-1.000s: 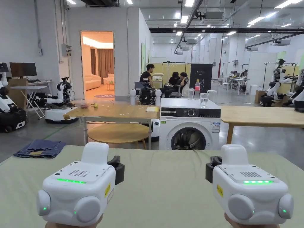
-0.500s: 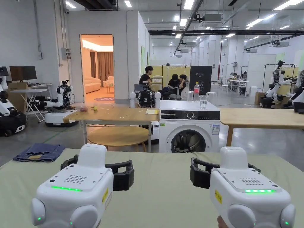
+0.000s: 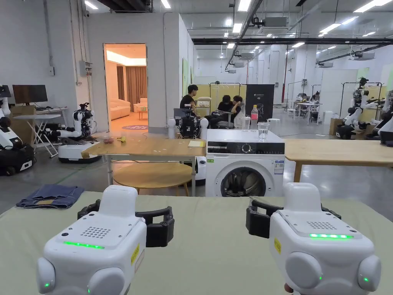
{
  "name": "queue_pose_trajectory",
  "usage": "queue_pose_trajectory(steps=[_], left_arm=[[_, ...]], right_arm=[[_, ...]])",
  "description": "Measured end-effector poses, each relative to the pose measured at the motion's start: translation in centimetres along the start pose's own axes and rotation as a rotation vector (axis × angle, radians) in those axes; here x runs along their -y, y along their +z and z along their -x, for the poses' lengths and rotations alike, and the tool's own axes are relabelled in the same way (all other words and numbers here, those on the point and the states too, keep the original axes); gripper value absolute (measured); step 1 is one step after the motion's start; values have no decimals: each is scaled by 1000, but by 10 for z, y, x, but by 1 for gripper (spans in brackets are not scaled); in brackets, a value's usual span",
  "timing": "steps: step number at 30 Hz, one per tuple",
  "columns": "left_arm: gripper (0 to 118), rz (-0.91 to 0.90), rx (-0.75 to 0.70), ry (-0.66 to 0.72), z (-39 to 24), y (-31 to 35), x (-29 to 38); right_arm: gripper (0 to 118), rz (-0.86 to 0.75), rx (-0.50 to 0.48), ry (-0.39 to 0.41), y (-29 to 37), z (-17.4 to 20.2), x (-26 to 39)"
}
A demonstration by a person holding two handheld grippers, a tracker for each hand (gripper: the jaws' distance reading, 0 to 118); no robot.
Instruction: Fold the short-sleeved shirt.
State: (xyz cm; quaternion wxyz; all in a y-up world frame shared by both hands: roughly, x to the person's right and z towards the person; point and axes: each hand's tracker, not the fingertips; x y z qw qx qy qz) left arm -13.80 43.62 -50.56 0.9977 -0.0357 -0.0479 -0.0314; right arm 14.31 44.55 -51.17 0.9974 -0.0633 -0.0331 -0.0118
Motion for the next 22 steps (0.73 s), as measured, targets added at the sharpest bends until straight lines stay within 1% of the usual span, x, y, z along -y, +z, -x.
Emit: queue_pose_trajectory(steps=[3, 7, 10, 14, 17, 22], left_arm=[[112, -2, 1, 5, 0, 0, 0], [112, -6, 0, 4, 0, 1, -1], [112, -5, 1, 2, -1, 2, -1], [112, -7, -1, 1, -1, 3, -2], [112, -11, -6, 3, -2, 3, -3], [112, -20, -13, 10, -3, 5, -4]], right_arm=[[102, -12, 10, 2, 2, 1, 1], [102, 8, -23, -45, 5, -4, -2], [102, 11, -12, -58, 5, -4, -3], [102, -18, -16, -64, 7, -7, -1], [102, -16, 5, -46, 7, -5, -1], [102, -45, -31, -38, 12, -8, 0]])
